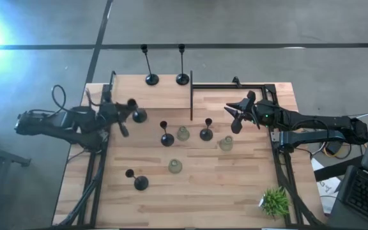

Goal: Pick & Place candle stick holders
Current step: Put the large black candle holder on the shelf

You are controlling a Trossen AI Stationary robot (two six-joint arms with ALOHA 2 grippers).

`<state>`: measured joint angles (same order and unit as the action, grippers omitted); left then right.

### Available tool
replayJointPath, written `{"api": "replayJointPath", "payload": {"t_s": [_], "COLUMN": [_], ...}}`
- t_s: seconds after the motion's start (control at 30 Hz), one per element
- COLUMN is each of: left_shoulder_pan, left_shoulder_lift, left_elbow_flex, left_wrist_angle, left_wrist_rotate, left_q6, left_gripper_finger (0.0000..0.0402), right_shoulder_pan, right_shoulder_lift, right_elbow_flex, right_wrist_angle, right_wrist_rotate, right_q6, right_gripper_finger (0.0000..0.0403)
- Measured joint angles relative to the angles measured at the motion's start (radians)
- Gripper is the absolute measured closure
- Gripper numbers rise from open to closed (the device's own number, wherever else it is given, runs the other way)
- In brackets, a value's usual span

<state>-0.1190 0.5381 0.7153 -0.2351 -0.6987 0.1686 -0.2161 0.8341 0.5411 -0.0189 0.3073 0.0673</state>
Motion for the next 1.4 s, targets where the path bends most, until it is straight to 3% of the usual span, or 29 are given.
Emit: {"api": "replayJointPath", "payload": {"t_s": [0.23,0.4,0.5,0.7,0.87,0.93,1.1,1.4], "left_shoulder_pan": [0.044,0.174,0.290,0.626,0.933,1.026,1.130,1.139], "left_shoulder_lift": [0.000,0.000,0.009,0.073,0.166,0.206,0.267,0.299], "left_elbow_flex": [0.017,0.039,0.053,0.065,0.062,0.057,0.059,0.062], "left_wrist_angle": [0.165,0.183,0.182,0.187,0.183,0.194,0.251,0.258], "left_wrist_rotate": [-0.126,-0.162,-0.077,0.210,0.574,0.663,0.692,0.608], "left_q6": [0.134,0.158,0.132,0.027,-0.113,-0.151,-0.158,-0.116], "left_gripper_finger": [0.0384,0.0384,0.0384,0.0384,0.0384,0.0384,0.0384,0.0384], "right_shoulder_pan": [0.000,0.000,0.000,-0.001,-0.001,-0.001,-0.001,-0.001], "right_shoulder_lift": [0.000,0.000,0.000,0.000,0.000,0.000,0.000,0.000], "right_elbow_flex": [-0.004,-0.007,-0.008,-0.016,-0.020,-0.022,-0.029,-0.039], "right_wrist_angle": [0.064,0.098,0.120,0.157,0.157,0.156,0.156,0.150], "right_wrist_rotate": [0.000,0.000,0.000,0.000,0.000,0.000,0.000,0.000], "right_q6": [-0.021,-0.046,-0.065,-0.087,-0.096,-0.099,-0.101,-0.091], "right_gripper_finger": [0.0334,0.0326,0.0321,0.0316,0.0322,0.0326,0.0334,0.0324]}}
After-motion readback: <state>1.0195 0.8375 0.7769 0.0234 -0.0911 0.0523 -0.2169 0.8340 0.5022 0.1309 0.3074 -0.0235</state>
